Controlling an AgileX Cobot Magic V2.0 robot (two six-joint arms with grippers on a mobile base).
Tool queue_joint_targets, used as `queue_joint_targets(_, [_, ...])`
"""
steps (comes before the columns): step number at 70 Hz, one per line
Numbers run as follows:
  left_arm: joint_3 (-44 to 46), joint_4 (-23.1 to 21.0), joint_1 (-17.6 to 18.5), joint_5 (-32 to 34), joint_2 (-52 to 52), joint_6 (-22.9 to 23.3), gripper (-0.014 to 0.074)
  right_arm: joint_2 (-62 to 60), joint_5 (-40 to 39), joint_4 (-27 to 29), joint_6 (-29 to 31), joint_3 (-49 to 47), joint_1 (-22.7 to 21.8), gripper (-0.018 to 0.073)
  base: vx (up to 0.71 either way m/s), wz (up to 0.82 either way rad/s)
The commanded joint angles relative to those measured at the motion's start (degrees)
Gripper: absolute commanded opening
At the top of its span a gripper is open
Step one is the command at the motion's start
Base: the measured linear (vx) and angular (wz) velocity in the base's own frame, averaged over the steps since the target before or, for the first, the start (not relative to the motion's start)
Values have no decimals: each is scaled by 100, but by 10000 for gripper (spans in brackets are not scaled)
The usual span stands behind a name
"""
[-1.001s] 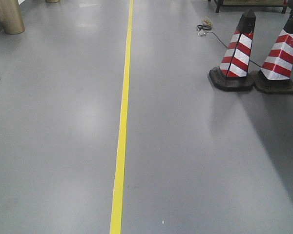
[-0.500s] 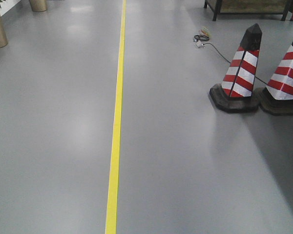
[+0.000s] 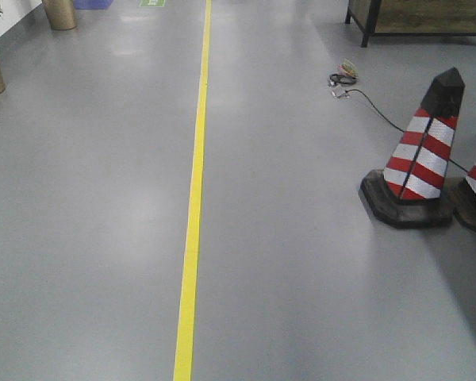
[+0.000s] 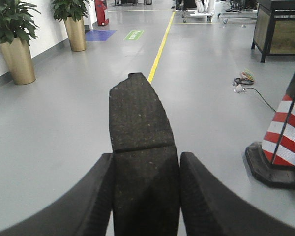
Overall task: Move and align brake pads A on conveyor
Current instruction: 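Drive forward along the yellow floor line past the cones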
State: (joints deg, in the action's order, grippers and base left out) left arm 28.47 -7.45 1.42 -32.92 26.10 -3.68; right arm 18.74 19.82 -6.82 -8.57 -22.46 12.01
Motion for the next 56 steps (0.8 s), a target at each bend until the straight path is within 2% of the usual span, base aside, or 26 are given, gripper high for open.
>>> queue_joint_targets(1, [163,-72,41,486,23,2,-6,35,-574,-64,7,-182,-1,-3,61,2])
queue_joint_targets(56, [163,-72,41,486,23,2,-6,35,-574,-64,7,-182,-1,-3,58,-4])
